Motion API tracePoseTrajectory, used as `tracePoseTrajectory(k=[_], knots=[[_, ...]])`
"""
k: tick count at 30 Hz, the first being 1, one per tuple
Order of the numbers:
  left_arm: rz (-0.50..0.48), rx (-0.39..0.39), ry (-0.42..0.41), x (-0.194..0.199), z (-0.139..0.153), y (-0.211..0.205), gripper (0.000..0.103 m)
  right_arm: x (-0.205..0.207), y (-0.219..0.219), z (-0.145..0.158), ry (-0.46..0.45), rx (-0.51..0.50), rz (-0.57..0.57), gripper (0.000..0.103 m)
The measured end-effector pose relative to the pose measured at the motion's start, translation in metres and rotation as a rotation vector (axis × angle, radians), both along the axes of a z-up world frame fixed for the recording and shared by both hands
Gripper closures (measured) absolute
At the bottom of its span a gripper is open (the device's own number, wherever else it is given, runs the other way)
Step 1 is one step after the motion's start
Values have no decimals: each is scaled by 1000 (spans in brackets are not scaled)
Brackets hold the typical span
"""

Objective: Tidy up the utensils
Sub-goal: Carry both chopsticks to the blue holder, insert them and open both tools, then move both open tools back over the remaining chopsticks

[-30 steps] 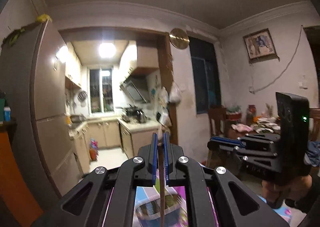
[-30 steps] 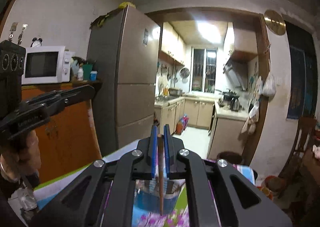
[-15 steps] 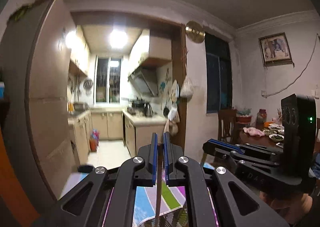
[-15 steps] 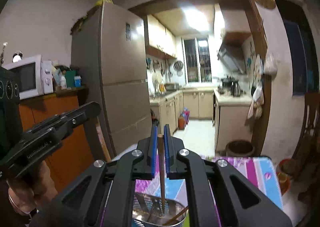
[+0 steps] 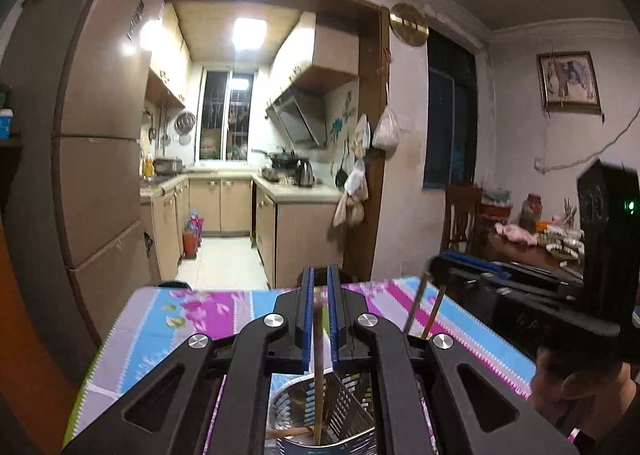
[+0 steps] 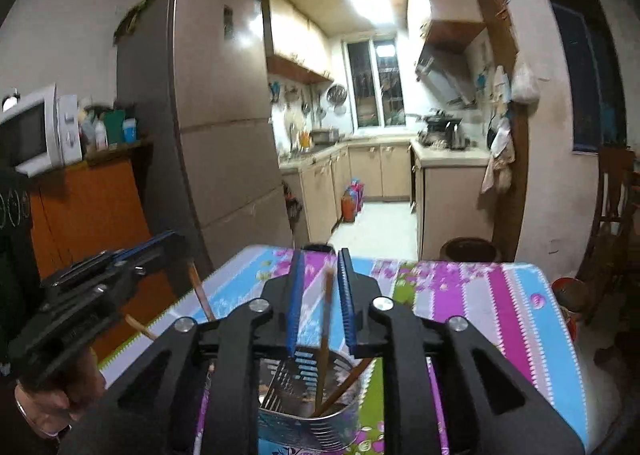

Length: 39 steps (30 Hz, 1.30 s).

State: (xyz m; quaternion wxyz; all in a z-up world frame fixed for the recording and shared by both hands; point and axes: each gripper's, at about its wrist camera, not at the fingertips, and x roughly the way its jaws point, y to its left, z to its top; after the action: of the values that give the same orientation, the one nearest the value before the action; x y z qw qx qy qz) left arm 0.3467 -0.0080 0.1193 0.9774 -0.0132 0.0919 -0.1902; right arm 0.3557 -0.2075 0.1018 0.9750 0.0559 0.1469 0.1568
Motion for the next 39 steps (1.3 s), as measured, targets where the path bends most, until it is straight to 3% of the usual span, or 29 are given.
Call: tracePoseTrajectory(k=[2, 4, 6, 8, 10, 12, 13, 15, 17, 20, 27, 31, 34, 37, 39], knots=[[15, -13, -48, -16, 18, 9, 80, -15, -15, 15, -43, -5, -23, 87], [27, -29, -124, -43, 43, 25, 75, -41, -35, 34, -98, -33, -62, 85], [36, -39, -192, -76, 65, 44, 72, -72, -55, 48, -145, -59, -103, 71], [62, -23, -252, -108, 80, 56, 67, -115, -73, 56, -205, -95, -141, 44], [88, 4, -310, -148, 89, 70, 62, -154, -85, 58, -242, -132, -172, 35], [116, 45, -350, -188, 86, 80, 48, -202, -99, 52, -272, -154, -185, 23], [125, 82, -366, -211, 79, 83, 34, -221, -103, 48, -281, -163, -198, 18], [139, 150, -370, -243, 62, 85, 27, -261, -110, 34, -289, -188, -209, 8], [148, 248, -340, -273, 36, 83, 27, -288, -113, 20, -260, -190, -213, 8], [154, 336, -262, -307, -7, 84, 27, -325, -122, -13, -190, -149, -256, 8], [130, 339, 31, -347, -117, 86, 27, -366, -81, -88, -26, -129, -244, 8], [93, 341, 166, -350, -169, 74, 37, -372, -27, -133, 28, -258, -219, 8], [81, 343, 220, -345, -194, 68, 43, -371, 6, -158, 70, -309, -125, 18], [61, 359, 257, -338, -209, 58, 53, -362, 44, -177, 97, -369, -21, 39], [40, 351, 272, -336, -215, 51, 54, -350, 61, -191, 133, -366, 19, 59]])
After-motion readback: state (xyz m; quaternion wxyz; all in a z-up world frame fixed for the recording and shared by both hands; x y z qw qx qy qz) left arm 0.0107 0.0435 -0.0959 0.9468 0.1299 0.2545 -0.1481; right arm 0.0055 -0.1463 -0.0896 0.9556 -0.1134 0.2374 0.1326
